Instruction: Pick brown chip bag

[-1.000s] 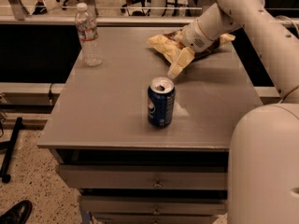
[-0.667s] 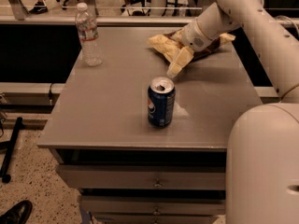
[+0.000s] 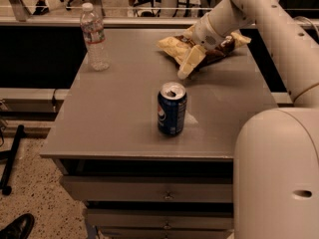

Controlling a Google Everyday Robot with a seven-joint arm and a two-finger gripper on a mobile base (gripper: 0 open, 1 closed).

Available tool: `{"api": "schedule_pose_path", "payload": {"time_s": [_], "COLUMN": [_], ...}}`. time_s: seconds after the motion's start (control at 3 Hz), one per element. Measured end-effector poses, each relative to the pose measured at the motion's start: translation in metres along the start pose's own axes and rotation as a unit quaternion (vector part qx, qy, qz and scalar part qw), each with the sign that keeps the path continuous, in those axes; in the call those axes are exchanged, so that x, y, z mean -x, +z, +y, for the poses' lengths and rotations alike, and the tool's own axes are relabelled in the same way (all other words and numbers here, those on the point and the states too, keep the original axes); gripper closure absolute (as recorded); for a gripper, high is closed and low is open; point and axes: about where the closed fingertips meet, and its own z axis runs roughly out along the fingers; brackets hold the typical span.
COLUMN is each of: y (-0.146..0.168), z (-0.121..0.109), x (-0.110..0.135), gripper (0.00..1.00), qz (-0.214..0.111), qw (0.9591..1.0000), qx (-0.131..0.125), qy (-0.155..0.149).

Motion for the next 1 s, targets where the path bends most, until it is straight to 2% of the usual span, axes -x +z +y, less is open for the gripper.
{"api": "schedule_pose_path", "payload": {"time_s": [0.67,1.0], "y": [-0.0032,-0.0070], "z": [-0.0078,-0.0107], "x": [-0.0009,0.0028], "gripper": [0.62,0.85], "qz": [0.008,0.013], "qw": [0.9998,0.9995], "qx": [-0.009,-0.013], "qy": [-0.016,-0.024]}}
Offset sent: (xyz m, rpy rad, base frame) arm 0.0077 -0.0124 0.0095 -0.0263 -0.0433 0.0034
